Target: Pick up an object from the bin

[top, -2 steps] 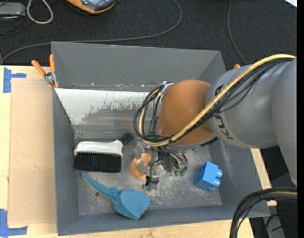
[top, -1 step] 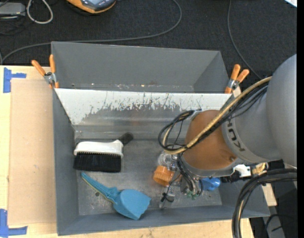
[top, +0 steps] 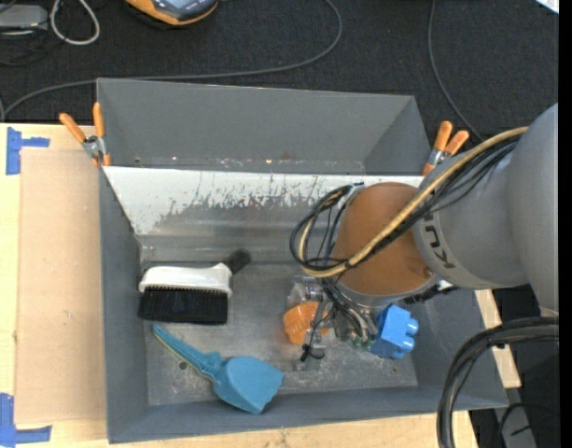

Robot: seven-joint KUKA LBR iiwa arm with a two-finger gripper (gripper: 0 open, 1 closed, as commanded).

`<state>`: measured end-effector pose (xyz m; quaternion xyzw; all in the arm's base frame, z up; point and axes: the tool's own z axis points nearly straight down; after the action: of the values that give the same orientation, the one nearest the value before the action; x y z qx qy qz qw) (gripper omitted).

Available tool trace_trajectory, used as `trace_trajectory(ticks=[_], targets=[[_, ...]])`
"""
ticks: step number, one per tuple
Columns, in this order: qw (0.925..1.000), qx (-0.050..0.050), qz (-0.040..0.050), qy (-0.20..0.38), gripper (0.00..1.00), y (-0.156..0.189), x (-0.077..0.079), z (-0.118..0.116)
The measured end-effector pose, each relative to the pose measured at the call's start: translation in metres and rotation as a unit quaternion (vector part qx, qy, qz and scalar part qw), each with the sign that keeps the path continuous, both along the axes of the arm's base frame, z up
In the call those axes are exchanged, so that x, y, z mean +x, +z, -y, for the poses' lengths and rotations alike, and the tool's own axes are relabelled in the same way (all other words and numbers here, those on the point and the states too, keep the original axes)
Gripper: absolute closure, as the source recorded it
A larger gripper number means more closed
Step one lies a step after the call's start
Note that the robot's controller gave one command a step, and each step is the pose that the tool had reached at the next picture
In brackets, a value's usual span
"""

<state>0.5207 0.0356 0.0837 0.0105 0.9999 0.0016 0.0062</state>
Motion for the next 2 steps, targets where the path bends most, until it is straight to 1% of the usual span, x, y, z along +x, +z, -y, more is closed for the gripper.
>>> trace_trajectory(ticks=[1,2], targets=[[0.9933,-0.002,-0.0118,-0.115,1.00,-0.0142,-0.0183,0.0238],[0.9933,-0.002,-0.0117,-0.115,1.00,-0.0142,-0.0183,0.0237]])
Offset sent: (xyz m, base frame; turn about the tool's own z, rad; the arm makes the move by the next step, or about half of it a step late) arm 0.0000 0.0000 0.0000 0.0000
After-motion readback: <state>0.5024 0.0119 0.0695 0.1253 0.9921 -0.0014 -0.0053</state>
